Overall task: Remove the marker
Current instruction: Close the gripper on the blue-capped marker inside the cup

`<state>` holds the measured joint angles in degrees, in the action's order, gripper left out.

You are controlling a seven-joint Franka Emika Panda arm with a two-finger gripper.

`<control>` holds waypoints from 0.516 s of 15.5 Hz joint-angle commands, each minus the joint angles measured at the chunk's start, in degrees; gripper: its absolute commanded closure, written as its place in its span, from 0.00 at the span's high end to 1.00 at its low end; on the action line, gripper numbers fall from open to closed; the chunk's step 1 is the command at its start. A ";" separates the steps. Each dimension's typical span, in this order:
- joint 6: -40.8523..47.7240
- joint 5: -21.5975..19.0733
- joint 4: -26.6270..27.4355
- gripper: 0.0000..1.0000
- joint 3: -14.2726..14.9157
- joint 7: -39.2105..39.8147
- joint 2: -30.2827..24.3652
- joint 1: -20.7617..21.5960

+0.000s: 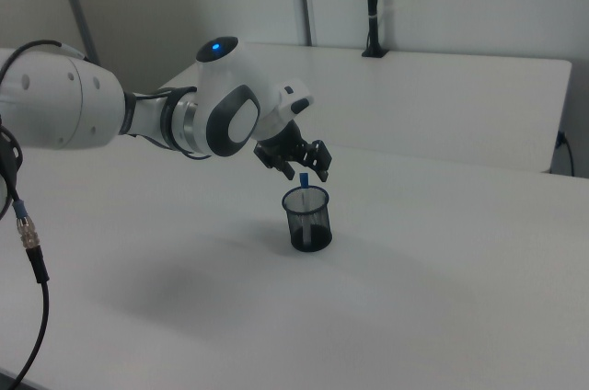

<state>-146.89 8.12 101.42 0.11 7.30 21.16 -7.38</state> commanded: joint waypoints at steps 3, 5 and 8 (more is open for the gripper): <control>-1.11 0.40 1.41 0.33 0.33 -1.41 -1.03 0.79; -1.11 0.40 1.50 0.06 0.33 -1.50 -1.03 0.79; -1.11 0.40 1.76 0.00 0.33 -1.42 -1.38 0.79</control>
<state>-146.91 8.12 101.44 0.09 7.24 21.19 -7.20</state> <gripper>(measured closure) 0.824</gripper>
